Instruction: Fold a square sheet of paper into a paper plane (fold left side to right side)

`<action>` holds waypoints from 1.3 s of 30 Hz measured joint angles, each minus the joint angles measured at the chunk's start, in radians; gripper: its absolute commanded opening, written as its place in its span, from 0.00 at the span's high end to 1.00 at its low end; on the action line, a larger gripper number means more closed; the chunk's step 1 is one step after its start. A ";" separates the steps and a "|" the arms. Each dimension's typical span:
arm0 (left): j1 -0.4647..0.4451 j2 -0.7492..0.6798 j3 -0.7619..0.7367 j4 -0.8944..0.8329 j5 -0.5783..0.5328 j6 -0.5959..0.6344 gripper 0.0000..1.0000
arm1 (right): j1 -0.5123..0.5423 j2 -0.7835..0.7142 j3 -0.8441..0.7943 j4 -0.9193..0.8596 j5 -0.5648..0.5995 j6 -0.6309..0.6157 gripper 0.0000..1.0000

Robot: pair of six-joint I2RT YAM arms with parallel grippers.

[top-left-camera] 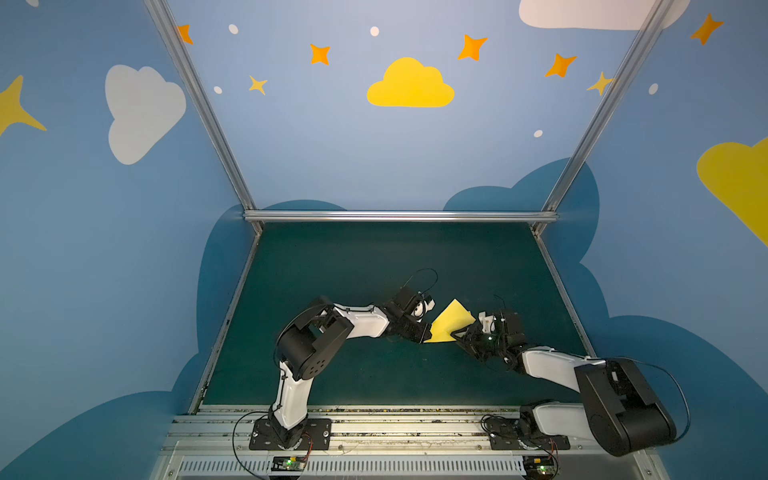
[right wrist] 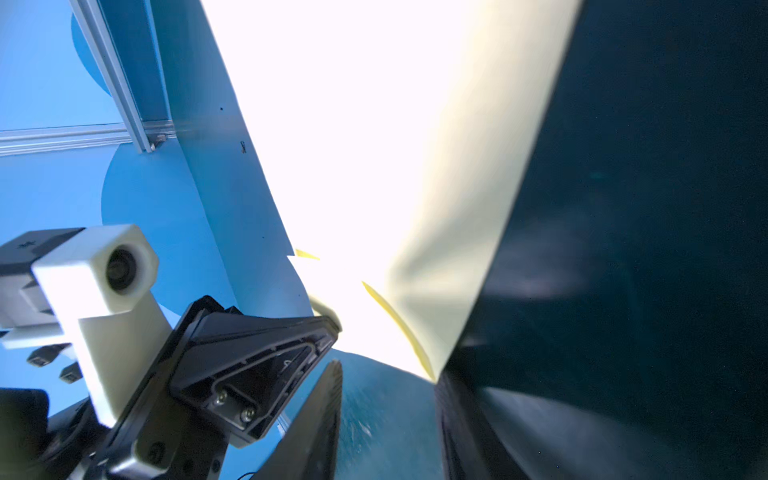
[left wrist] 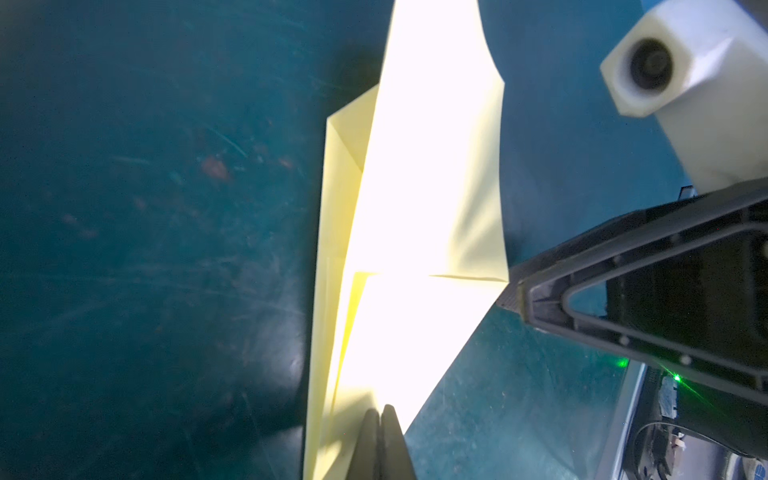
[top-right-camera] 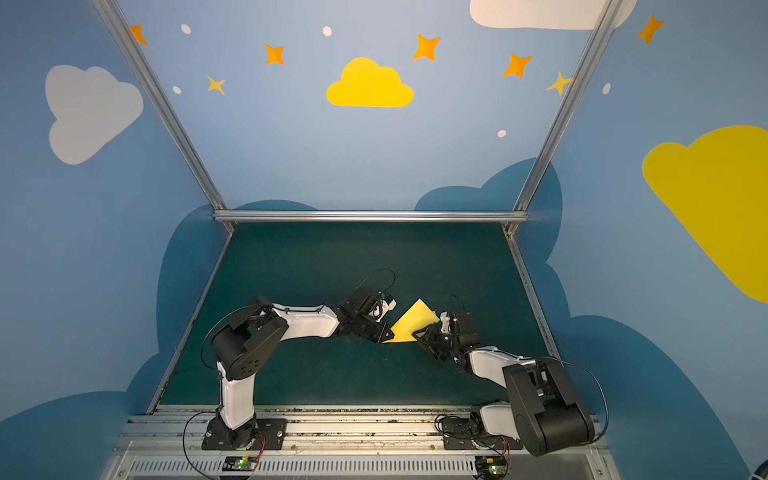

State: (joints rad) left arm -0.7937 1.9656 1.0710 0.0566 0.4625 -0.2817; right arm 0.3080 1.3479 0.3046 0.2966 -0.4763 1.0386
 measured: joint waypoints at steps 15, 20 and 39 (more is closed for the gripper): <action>-0.004 -0.063 -0.056 0.008 -0.015 0.010 0.65 | 0.026 0.005 0.039 -0.096 0.057 -0.026 1.00; -0.026 -0.188 -0.123 -0.025 -0.079 0.024 0.61 | 0.050 -0.075 0.085 -0.275 0.065 -0.056 1.00; -0.274 -0.260 -0.147 -0.067 -0.387 0.179 0.60 | 0.134 -0.124 0.266 -0.603 0.010 -0.144 1.00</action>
State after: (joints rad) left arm -1.0679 1.7054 0.9237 -0.0101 0.0753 -0.1032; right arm 0.4416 1.2243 0.5709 -0.3065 -0.4667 0.8948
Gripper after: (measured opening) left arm 0.395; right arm 0.047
